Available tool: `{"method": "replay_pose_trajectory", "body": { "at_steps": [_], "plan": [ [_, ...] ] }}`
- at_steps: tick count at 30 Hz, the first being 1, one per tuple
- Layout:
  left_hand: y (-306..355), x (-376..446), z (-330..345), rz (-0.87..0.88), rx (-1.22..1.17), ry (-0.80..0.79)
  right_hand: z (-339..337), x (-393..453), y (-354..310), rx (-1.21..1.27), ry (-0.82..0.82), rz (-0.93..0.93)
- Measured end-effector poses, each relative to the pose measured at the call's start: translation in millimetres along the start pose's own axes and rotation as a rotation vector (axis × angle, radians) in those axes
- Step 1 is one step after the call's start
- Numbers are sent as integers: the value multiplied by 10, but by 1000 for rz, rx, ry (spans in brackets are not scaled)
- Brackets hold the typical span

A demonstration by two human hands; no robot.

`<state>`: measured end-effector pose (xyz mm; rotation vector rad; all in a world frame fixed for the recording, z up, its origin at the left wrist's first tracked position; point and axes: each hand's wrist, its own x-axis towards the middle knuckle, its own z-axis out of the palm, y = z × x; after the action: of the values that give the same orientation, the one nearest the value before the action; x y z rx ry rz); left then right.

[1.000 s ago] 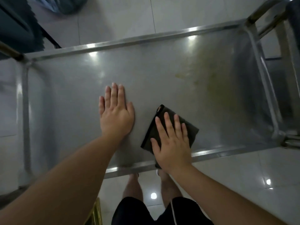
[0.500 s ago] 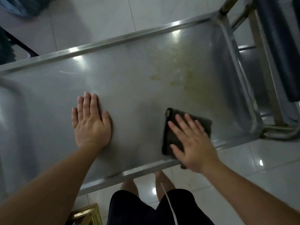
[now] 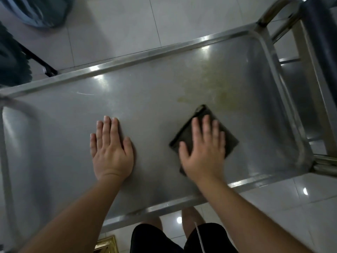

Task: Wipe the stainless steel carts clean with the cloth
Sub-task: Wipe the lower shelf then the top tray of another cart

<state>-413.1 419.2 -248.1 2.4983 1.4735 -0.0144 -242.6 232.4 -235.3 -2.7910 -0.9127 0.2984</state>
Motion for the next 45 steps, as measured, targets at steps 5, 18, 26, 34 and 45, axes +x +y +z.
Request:
{"method": "replay_pose_trajectory", "body": {
  "at_steps": [5,18,26,34,45],
  "plan": [
    [32,-12,4,-1,-2,-13,216,96,-477,-16,-119,-601],
    [8,7,19,11,-16,9,-484,1653,1070,14,214,551],
    [-18,7,60,16,-11,38,67,1103,-894,-43,-81,-352],
    [-16,9,67,21,-11,42,-438,2360,179,-126,-142,-635],
    [-28,24,77,33,-4,40,-219,2278,-598,52,96,266]
  ]
}}
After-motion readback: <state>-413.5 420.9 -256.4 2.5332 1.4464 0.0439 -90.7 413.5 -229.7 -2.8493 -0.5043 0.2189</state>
